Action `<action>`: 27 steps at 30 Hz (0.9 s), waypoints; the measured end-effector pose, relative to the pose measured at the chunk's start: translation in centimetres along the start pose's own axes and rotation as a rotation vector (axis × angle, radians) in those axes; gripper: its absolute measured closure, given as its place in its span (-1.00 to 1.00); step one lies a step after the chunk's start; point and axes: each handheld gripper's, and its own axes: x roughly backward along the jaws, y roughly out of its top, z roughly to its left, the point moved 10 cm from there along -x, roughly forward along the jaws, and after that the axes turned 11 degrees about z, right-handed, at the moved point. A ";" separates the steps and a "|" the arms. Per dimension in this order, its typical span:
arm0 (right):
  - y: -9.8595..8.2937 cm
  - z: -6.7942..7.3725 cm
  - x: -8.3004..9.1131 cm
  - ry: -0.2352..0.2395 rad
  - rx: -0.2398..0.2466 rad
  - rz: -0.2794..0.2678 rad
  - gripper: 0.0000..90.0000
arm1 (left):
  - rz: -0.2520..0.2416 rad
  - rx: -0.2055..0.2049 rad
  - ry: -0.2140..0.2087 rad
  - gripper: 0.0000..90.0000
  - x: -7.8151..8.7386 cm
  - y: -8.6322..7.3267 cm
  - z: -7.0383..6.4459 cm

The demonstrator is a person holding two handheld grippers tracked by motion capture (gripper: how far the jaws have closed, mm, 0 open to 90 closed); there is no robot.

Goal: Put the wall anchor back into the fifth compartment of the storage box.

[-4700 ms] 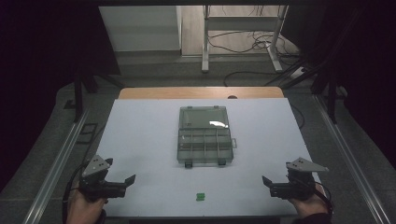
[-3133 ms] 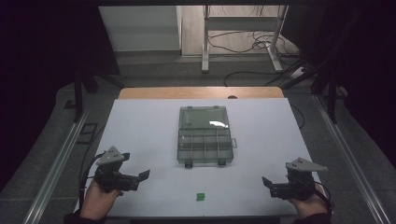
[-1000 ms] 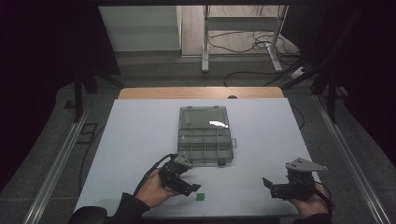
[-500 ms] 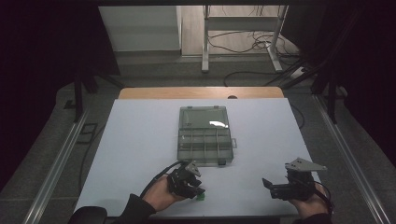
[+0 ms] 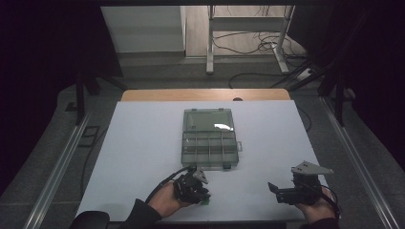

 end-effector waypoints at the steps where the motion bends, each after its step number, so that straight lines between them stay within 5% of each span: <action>1: 0.0 0.0 0.0 0.000 -0.002 -0.002 -1.00 | 0.001 0.000 0.002 0.69 0.0 0.0 0.0; 3: 0.0 -0.1 0.0 -0.008 -0.008 0.000 -1.00 | 0.022 0.000 0.039 0.71 0.0 -0.2 0.3; 15: 0.0 -0.3 0.1 -0.010 -0.024 -0.002 -1.00 | 0.010 0.034 0.033 0.87 0.1 -0.3 0.7; 27: 0.0 -0.4 0.1 -0.011 -0.027 -0.003 -1.00 | -0.053 0.104 0.018 0.88 1.9 0.4 1.5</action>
